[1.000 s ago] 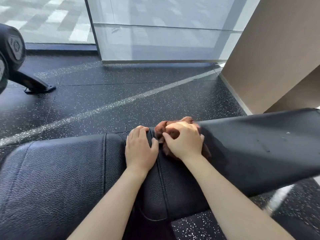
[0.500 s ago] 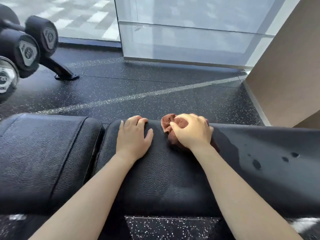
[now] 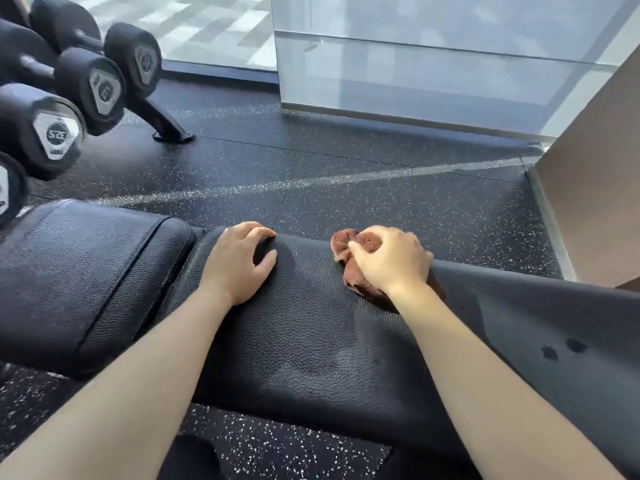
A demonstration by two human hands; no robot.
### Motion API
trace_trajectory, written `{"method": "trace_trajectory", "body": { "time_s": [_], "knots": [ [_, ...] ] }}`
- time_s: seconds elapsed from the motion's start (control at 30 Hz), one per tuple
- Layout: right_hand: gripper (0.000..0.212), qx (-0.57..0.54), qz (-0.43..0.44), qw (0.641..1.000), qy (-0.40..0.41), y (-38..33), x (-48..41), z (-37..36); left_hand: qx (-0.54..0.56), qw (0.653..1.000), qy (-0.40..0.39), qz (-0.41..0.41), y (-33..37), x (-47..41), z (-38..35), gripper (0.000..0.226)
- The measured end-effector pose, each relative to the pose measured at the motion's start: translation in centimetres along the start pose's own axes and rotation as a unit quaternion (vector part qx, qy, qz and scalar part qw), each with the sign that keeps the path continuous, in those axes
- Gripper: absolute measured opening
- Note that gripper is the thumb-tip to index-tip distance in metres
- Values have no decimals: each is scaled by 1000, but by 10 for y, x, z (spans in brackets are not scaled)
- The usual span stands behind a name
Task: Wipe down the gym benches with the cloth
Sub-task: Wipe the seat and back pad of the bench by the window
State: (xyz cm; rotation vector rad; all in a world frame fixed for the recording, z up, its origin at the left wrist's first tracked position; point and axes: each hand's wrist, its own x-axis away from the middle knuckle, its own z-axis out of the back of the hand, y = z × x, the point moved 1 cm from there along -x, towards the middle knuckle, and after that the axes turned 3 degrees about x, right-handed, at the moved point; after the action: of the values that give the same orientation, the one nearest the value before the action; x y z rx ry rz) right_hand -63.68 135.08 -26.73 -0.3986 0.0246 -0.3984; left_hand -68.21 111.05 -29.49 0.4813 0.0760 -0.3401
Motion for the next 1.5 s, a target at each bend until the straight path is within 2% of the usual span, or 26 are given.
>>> {"method": "trace_trajectory", "body": {
  "time_s": [0.1, 0.33, 0.5, 0.6, 0.73, 0.87, 0.97, 1.07, 1.13, 1.33, 1.5],
  "knots": [
    [31, 0, 11, 1000, 28, -14, 13, -12, 4, 1000, 11, -1, -3, -2, -3, 38],
    [30, -8, 39, 999, -1, -29, 17, -16, -21, 1000, 15, -13, -1, -2, -4, 32],
    [30, -17, -53, 997, 61, 22, 32, 3, -26, 995, -55, -76, 11, 1, -8, 40],
    [32, -4, -107, 991, 76, 43, 34, 16, 4, 996, -36, -77, 8, 2, -8, 37],
    [30, 19, -135, 989, 64, 30, 25, 16, 5, 996, -27, -87, 8, 0, -7, 37],
    [27, 21, -97, 994, 37, -5, 22, 2, 13, 995, -36, -91, -3, 13, 0, 42],
    [28, 7, -52, 999, 8, -53, 19, -17, 28, 998, 4, -52, -27, 35, 12, 52],
    [30, 7, 0, 1000, -22, -109, 15, -39, 71, 996, 54, 6, -38, 43, 17, 44],
    [30, 20, 22, 999, -28, -130, 12, -48, 69, 996, 61, 18, -36, 39, 16, 43],
    [31, 8, 50, 998, -39, -119, 13, -43, 68, 996, 61, 16, -36, 37, 15, 49],
    [26, -5, 56, 998, 38, -89, 57, -43, 59, 997, 55, 10, -34, 38, 15, 42]
  ]
}}
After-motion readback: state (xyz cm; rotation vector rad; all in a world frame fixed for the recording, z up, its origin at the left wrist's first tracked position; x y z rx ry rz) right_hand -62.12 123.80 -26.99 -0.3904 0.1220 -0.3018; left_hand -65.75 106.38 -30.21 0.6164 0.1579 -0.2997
